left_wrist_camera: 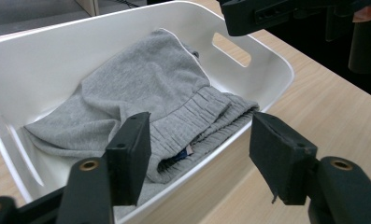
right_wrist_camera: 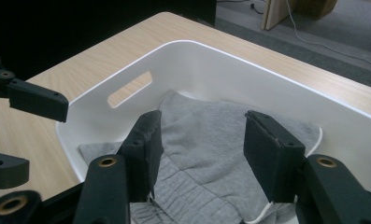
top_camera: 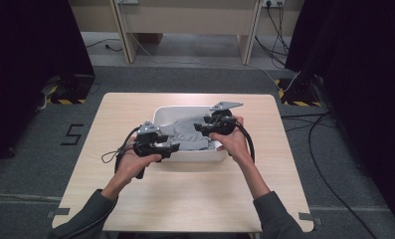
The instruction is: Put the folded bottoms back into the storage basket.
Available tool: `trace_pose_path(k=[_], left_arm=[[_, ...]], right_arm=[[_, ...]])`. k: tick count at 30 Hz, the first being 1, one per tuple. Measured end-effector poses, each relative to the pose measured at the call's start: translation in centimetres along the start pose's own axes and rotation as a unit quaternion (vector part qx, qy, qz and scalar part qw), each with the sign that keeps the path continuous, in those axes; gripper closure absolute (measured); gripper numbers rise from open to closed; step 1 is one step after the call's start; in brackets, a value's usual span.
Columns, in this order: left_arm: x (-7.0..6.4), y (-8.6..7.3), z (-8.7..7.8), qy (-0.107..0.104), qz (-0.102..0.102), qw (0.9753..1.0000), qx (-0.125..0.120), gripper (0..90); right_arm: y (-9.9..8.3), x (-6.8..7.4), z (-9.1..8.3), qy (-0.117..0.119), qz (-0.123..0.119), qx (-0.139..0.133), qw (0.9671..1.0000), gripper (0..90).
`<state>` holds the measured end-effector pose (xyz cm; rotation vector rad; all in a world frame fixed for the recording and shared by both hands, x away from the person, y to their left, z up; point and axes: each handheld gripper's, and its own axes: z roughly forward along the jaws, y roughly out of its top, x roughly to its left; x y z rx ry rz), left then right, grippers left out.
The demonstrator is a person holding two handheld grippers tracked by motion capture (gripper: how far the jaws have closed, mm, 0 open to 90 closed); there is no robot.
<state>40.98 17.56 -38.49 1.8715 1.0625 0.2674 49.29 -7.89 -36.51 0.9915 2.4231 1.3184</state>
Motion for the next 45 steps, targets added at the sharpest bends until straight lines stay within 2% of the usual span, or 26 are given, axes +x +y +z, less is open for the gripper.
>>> trace_pose_path(k=[9,16,20,28,31,39,41,45], left_arm=[[-0.4,-0.3,-0.8,-0.003,0.004,1.0000,-0.004,33.7],[-0.7,-0.9,-1.6,-0.007,0.001,0.9999,-0.009,31.5],[-0.9,-1.1,-2.1,-0.009,0.002,0.9999,-0.013,30.2],[-1.6,-2.1,-2.8,-0.007,0.007,0.9998,-0.014,27.5],[-1.7,-2.4,-3.0,-0.006,0.006,0.9999,-0.012,23.9],[-2.3,-3.1,-3.4,-0.016,0.008,0.9997,-0.018,23.7],[-2.4,-3.3,-3.5,-0.018,0.008,0.9996,-0.022,23.7],[-2.7,-3.9,-3.6,-0.019,0.013,0.9995,-0.021,23.8]], right_arm=[[-0.5,1.3,-0.9,0.016,-0.005,-0.010,0.9998,45.5],[-1.3,1.9,-1.9,0.019,-0.008,-0.020,0.9996,45.0],[-1.8,2.2,-2.5,0.015,-0.018,-0.021,0.9995,45.3],[-3.2,2.6,-3.7,0.026,-0.012,-0.036,0.9990,43.8],[-3.7,2.7,-4.1,0.027,-0.014,-0.038,0.9988,43.4],[-4.9,3.2,-5.2,0.027,-0.021,-0.047,0.9983,43.1],[-5.2,3.4,-5.4,0.020,-0.029,-0.051,0.9981,43.1],[-5.8,3.6,-5.5,0.022,-0.024,-0.059,0.9978,43.2]])
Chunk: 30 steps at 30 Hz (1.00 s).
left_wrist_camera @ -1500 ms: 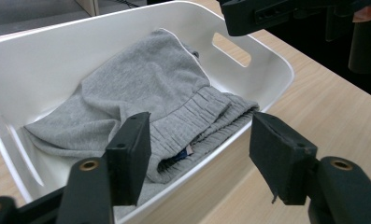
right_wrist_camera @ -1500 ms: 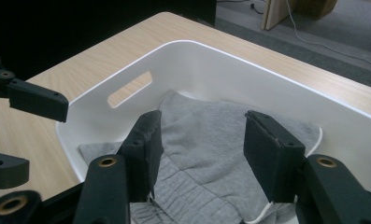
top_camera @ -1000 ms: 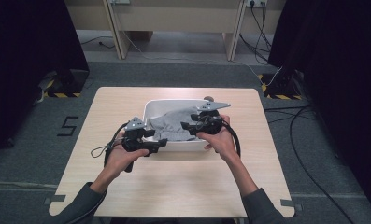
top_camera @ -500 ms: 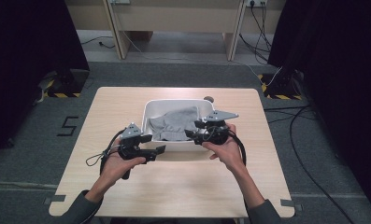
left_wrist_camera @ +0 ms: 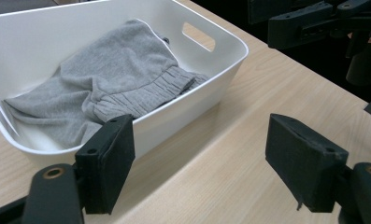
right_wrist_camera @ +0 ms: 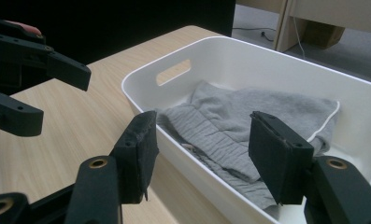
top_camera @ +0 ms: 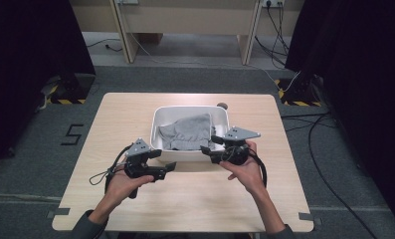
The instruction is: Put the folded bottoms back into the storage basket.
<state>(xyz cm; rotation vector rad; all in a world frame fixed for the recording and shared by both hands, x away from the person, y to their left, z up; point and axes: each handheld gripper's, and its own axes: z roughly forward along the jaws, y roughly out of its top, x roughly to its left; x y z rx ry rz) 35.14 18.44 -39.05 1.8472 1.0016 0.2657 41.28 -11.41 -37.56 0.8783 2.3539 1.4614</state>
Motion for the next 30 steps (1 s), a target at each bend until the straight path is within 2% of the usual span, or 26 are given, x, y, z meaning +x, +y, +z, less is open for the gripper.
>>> trace_pose_path(k=[12,14,15,18,21,30], left_arm=[[-1.0,-0.9,0.1,-0.004,0.012,0.9999,-0.006,23.7],[-1.1,-1.0,0.2,-0.003,0.014,0.9999,-0.005,23.7],[-1.1,-1.0,0.2,-0.003,0.014,0.9999,-0.005,23.7],[-1.0,-1.2,-0.1,-0.001,0.013,0.9999,-0.007,23.7],[-1.0,-1.4,-0.4,0.002,0.013,0.9999,-0.008,23.7],[-1.0,-3.0,-0.7,0.000,0.021,0.9997,0.010,23.1]], right_arm=[[-2.3,1.6,-0.4,-0.002,-0.006,-0.011,0.9999,43.4],[-2.5,1.6,-0.3,0.004,-0.011,-0.002,0.9999,43.4],[-2.6,1.6,-0.4,0.003,-0.002,-0.003,1.0000,43.4],[-2.9,1.7,-0.5,0.009,0.004,-0.001,1.0000,43.3],[-3.4,1.8,-0.5,0.010,0.002,0.002,0.9999,43.3],[-4.5,1.8,-1.1,0.005,-0.006,0.009,0.9999,42.0]])
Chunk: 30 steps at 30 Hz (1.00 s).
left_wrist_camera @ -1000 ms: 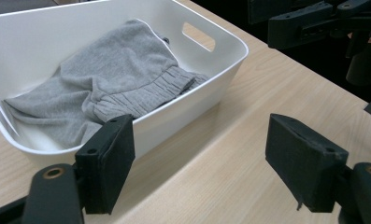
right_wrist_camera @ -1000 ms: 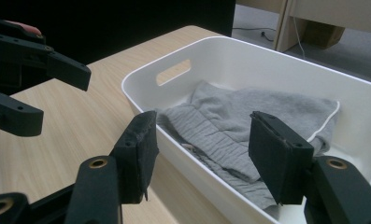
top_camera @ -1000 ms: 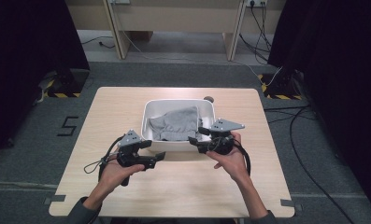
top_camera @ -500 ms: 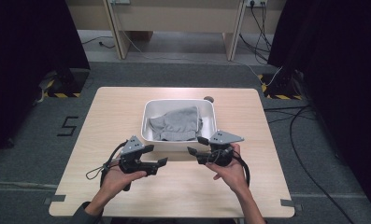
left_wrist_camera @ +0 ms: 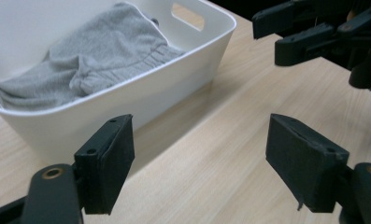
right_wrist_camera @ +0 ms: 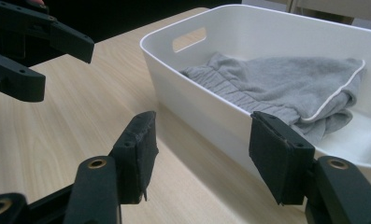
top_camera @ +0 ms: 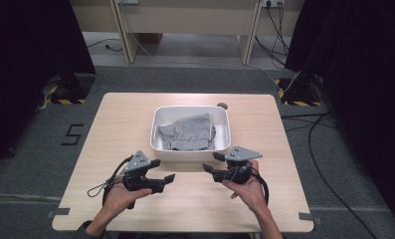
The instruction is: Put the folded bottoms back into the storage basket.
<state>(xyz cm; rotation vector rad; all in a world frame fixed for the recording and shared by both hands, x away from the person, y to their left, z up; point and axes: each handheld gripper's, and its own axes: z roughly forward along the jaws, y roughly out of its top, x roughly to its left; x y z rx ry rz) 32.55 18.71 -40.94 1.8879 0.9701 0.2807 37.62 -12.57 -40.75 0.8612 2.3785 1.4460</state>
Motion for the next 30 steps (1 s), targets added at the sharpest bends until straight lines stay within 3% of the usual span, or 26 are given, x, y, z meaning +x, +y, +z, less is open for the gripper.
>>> trace_pose_path(k=[6,19,30], left_arm=[[0.5,-1.6,-0.1,0.008,-0.005,0.9999,0.010,22.6],[0.7,-3.4,-0.1,0.011,-0.014,0.9996,0.021,22.5],[0.7,-5.1,0.2,0.008,-0.019,0.9992,0.033,22.4]], right_arm=[[-0.8,0.1,-0.3,0.003,0.012,0.006,0.9999,37.8],[-2.5,0.0,-1.2,-0.012,0.021,0.019,0.9995,35.3],[-5.2,0.1,-2.1,-0.018,0.028,0.033,0.9989,33.7]])
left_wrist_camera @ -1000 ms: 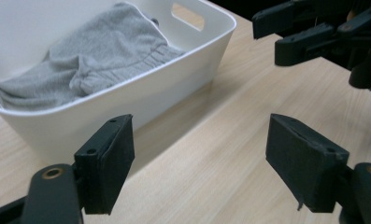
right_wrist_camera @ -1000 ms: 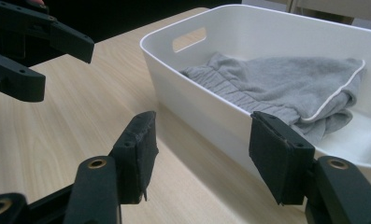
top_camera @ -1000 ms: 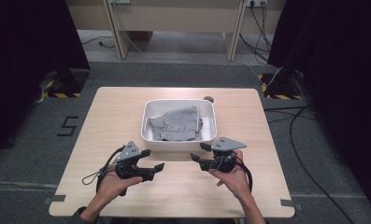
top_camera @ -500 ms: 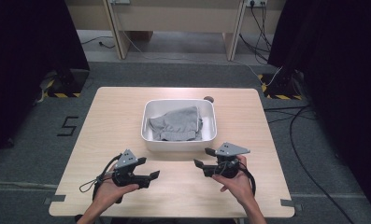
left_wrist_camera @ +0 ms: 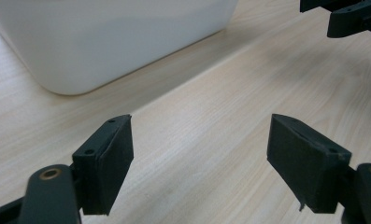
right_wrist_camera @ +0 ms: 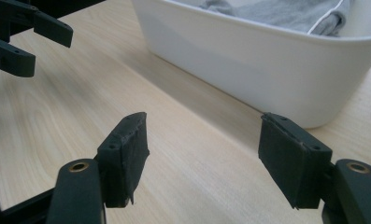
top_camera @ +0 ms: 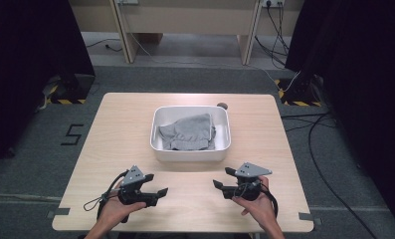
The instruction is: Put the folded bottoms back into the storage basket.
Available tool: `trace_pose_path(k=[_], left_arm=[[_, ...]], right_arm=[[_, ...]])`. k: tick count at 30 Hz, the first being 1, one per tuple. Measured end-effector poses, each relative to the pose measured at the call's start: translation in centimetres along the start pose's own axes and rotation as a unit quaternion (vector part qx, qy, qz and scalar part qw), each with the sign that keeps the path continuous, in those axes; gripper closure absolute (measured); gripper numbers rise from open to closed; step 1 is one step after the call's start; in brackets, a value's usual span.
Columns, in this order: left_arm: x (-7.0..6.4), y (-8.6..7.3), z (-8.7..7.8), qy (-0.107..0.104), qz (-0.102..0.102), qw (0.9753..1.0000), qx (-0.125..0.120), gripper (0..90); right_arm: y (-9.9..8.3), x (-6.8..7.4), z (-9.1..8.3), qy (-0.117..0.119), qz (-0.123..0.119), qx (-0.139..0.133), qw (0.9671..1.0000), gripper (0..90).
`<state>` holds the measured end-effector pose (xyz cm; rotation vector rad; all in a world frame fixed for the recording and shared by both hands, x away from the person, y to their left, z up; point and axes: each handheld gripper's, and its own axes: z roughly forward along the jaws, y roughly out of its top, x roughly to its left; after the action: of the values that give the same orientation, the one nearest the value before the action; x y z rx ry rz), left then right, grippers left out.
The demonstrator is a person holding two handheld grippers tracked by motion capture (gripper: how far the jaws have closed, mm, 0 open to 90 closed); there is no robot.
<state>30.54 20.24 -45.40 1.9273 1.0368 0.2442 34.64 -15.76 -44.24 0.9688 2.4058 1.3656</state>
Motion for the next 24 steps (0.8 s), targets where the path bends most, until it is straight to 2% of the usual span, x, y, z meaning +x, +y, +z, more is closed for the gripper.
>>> trace_pose_path(k=[4,13,24], left_arm=[[0.0,-0.7,0.4,0.008,0.006,0.9999,0.009,22.4],[-0.1,-1.8,0.5,0.007,0.008,0.9997,0.020,22.2],[-0.2,-2.9,0.3,0.013,0.014,0.9993,0.032,21.5]], right_arm=[[-0.6,0.2,0.1,-0.001,0.001,0.003,1.0000,32.2],[-1.8,0.8,0.5,-0.005,0.002,0.017,0.9998,30.4],[-3.7,1.0,0.0,-0.013,0.006,0.035,0.9993,25.4]])
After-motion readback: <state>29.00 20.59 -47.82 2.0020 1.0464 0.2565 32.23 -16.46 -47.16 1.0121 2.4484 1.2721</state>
